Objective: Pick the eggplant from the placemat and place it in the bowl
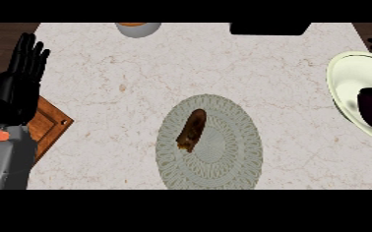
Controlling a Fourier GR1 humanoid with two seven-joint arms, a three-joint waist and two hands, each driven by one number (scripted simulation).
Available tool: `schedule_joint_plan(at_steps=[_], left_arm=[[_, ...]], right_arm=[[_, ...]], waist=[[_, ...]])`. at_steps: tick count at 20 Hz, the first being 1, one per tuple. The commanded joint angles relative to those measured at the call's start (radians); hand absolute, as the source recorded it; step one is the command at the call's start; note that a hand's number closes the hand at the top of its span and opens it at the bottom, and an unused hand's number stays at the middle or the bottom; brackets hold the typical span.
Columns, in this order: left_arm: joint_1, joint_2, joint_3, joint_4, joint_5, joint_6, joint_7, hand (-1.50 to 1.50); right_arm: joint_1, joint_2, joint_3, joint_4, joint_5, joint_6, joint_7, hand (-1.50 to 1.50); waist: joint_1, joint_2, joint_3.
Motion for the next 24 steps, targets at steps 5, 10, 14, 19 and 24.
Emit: schedule_joint_plan(at_steps=[5,10,14,19,24], left_arm=[[0.032,-0.018,-0.01,-0.028,-0.003,-0.002,-0.006,0.0],[-0.015,0.022,0.012,-0.006,0.0,-0.011,0.014,0.0],[0.011,-0.025,-0.008,-0.017,0.002,-0.004,-0.013,0.0],[-0.005,0.0,0.0,-0.026,-0.006,0.0,0.011,0.0],[-0.002,-0.031,-0.023,-0.031,-0.009,0.005,0.005,0.0]], right_arm=[[-0.064,-0.09,-0.191,0.15,-0.127,-0.075,-0.026,-1.5],[-0.033,-0.235,-0.276,0.259,-0.187,0.019,-0.044,-1.5],[0.025,-0.272,-0.315,0.308,-0.216,0.058,-0.101,-1.5],[0.076,-0.362,-0.359,0.343,-0.255,0.182,-0.122,-1.5],[0.114,-0.367,-0.361,0.34,-0.254,0.206,-0.148,-1.5]], waist=[[0.009,0.004,0.0],[0.012,0.012,0.003],[0.018,0.019,0.007],[0.01,0.019,0.01],[0.021,0.024,0.014]])
